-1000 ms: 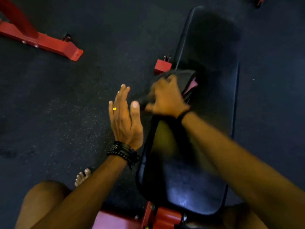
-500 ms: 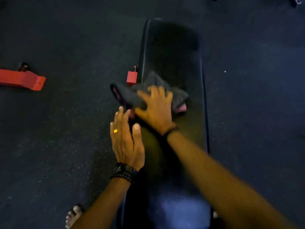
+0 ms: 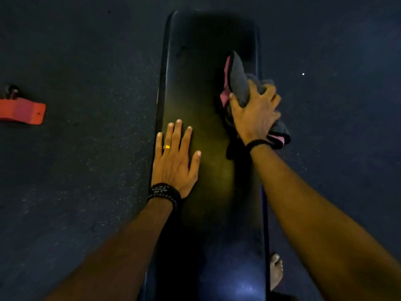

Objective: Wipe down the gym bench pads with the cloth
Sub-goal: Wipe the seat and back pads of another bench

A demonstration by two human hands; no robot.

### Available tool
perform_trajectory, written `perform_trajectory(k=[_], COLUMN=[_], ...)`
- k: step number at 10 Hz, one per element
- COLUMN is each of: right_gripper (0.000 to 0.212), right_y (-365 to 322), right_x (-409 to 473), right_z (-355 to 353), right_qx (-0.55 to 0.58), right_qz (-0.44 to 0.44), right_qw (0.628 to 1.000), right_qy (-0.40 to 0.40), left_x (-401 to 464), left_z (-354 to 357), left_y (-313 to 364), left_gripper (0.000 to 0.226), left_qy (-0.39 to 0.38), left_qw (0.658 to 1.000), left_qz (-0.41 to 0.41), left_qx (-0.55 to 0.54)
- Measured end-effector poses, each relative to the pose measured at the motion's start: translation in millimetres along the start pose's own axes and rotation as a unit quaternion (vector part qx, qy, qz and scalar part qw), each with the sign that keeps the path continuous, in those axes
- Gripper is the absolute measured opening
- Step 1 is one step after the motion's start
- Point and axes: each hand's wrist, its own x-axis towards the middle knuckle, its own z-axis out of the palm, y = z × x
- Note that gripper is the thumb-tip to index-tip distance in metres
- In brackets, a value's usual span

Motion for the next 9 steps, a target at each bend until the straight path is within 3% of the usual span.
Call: perform_trajectory(k=[1, 2, 3, 5, 6, 7, 8, 9], right_gripper=[0.057, 0.056, 0.061, 0.073, 0.074, 0.07, 0.065, 0.065], right_y=[17, 44, 49, 27, 29, 46, 57, 45], right_x=[-68, -174, -169, 37, 31, -73, -152, -114], right_z=[-21, -49, -50, -1, -6, -27, -49, -41], right_qx=[-0.009, -0.008, 0.044, 0.187, 0.172, 0.138, 0.138, 0.121], right_qz=[-0.061, -0.068, -0.029, 0.109, 0.096, 0.062, 0.088, 0.081], right_qw=[0.998, 0.996, 0.995, 0.976, 0.98, 0.987, 0.984, 0.988], right_qy=[-0.03, -0.058, -0.082, -0.032, -0.042, -0.047, -0.064, -0.054], left_x=[-1, 1, 0, 2, 2, 1, 1, 1], left_z=[-3, -5, -5, -6, -8, -9, -9, -9], left_y=[-3, -3, -1, -1, -1, 0, 1, 1], left_gripper=[0.063, 0.063, 0.063, 0.064, 0.064, 0.064, 0.064, 0.063], left_qy=[-0.004, -0.015, -0.032, -0.058, -0.058, -0.052, -0.056, -0.059], left_qw=[1.0, 1.0, 0.999, 0.998, 0.998, 0.998, 0.998, 0.998], left_qz=[-0.009, -0.015, -0.016, -0.026, -0.028, -0.025, -0.026, -0.025], left_qx=[-0.018, -0.013, -0.015, -0.009, -0.011, -0.012, -0.009, -0.012])
